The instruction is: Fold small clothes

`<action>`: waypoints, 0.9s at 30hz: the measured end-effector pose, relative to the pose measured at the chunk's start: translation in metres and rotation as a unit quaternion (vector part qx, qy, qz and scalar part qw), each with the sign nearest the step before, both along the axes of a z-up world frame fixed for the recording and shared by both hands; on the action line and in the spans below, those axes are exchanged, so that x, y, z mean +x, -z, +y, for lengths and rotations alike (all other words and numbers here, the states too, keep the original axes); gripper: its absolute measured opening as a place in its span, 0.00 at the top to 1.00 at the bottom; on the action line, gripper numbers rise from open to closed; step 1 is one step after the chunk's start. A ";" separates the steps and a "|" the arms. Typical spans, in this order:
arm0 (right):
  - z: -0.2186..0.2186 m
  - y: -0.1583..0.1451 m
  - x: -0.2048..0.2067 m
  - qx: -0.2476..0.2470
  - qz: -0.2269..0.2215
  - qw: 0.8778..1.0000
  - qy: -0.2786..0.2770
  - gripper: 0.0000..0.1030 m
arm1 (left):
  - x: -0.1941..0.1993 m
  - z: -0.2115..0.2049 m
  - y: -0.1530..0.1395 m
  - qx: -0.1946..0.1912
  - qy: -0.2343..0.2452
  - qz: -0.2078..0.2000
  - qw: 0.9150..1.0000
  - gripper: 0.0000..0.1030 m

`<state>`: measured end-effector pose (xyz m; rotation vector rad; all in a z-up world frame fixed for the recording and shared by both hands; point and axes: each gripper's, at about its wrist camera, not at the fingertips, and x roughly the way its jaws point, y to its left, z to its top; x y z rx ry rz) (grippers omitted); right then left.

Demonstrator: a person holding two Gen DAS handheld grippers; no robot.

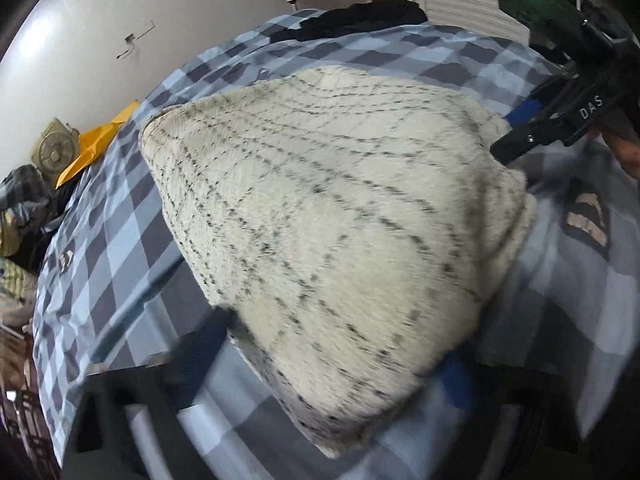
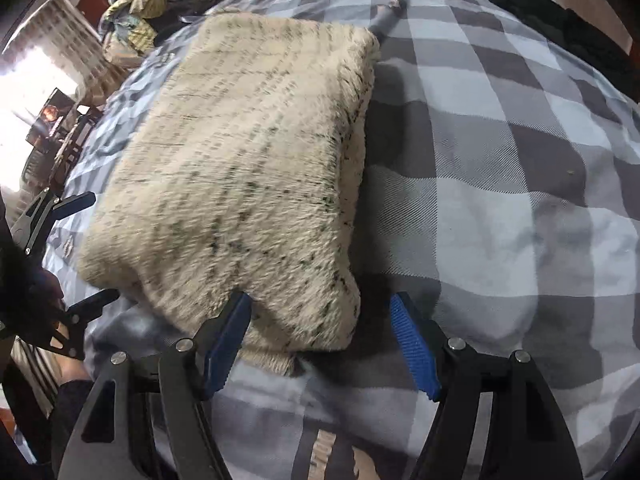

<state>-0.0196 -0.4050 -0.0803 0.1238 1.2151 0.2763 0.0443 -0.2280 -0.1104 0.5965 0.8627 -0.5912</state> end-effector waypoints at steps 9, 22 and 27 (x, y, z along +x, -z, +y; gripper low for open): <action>0.023 -0.033 -0.016 0.089 -0.053 0.993 -0.050 0.95 | -0.008 0.028 -0.017 0.012 0.026 -0.009 1.000 0.69; 0.015 0.003 -0.011 0.090 0.007 0.996 0.012 0.93 | -0.026 0.029 0.001 0.045 0.023 0.027 0.998 0.63; -0.022 -0.026 -0.001 0.120 0.031 0.989 0.084 0.59 | -0.034 0.058 -0.044 -0.037 0.006 0.080 0.996 0.00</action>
